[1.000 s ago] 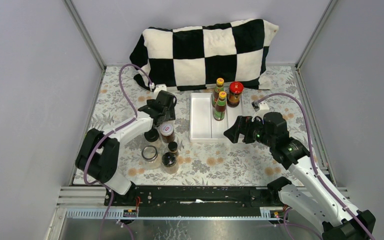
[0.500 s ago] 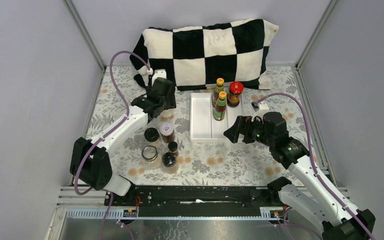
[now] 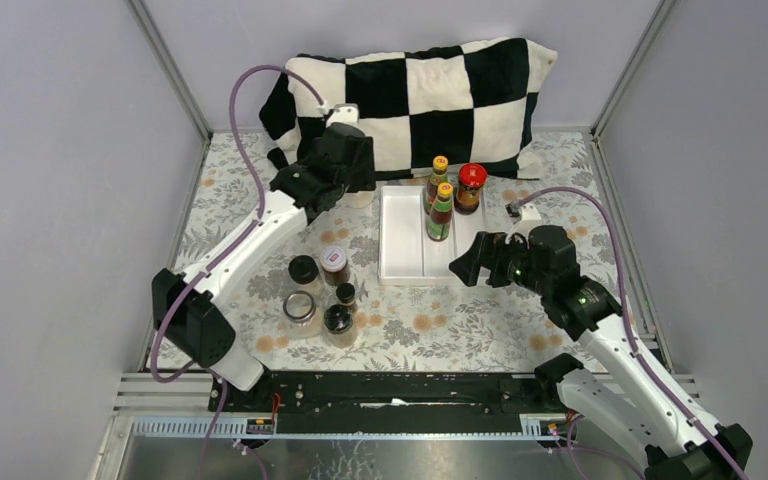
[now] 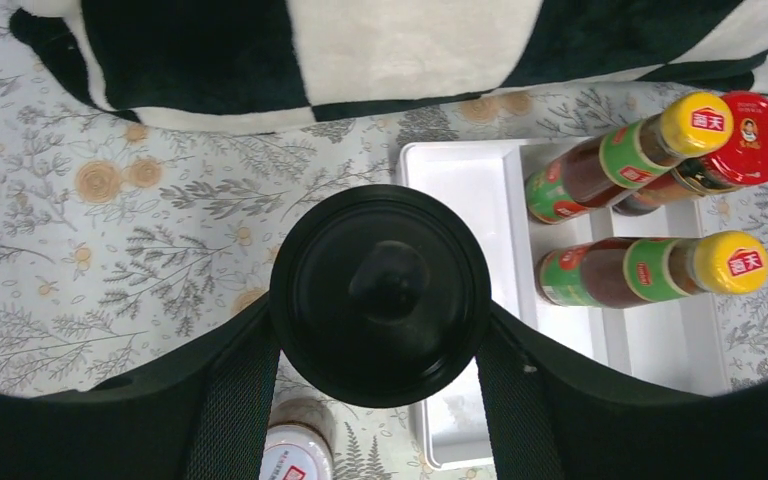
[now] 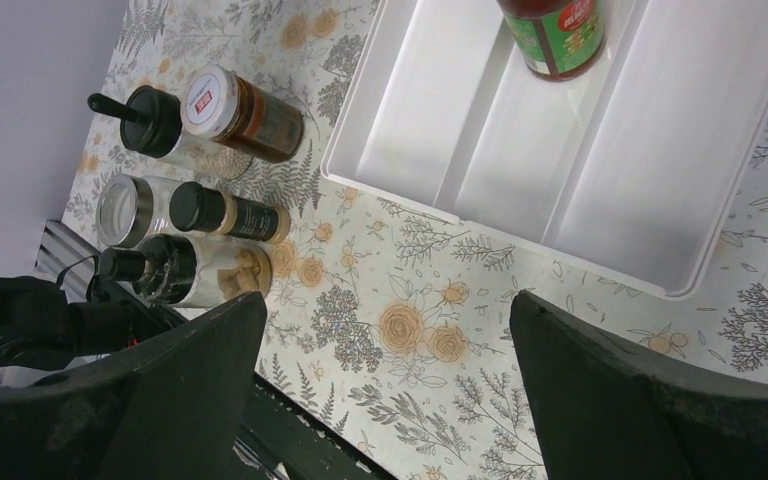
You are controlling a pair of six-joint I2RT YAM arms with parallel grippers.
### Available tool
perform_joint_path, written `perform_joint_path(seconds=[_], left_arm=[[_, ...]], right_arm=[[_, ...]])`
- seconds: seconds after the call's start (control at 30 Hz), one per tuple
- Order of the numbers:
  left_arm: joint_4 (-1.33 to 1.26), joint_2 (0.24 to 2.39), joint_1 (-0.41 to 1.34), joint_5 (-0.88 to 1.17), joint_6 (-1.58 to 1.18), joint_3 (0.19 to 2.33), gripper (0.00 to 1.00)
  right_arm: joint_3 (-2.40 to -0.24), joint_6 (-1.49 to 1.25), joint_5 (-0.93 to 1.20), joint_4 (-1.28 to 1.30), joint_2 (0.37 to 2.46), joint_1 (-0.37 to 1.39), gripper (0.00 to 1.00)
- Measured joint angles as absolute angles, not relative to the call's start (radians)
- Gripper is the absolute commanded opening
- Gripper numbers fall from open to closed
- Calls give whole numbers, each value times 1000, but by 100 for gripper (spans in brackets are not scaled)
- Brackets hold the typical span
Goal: Organize the condiment bottles
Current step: Place the bottle in the storage box.
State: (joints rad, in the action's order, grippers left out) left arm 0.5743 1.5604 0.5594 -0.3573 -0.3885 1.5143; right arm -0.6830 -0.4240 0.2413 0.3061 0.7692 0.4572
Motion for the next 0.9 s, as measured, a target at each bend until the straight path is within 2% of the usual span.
perform_joint_path(seconds=[0.43,0.7,0.9], left_arm=[[606,1763,664,-364,-352,1720,66],[530,1816,678,-362,-326,1724,66],[371,1832,679,-345,-300,1658,66]], right_arm=[[-760,-416,183,389,653,457,100],[-772,-406,154,446,615,457,100],[-772,-399,139,474,598,457,100]])
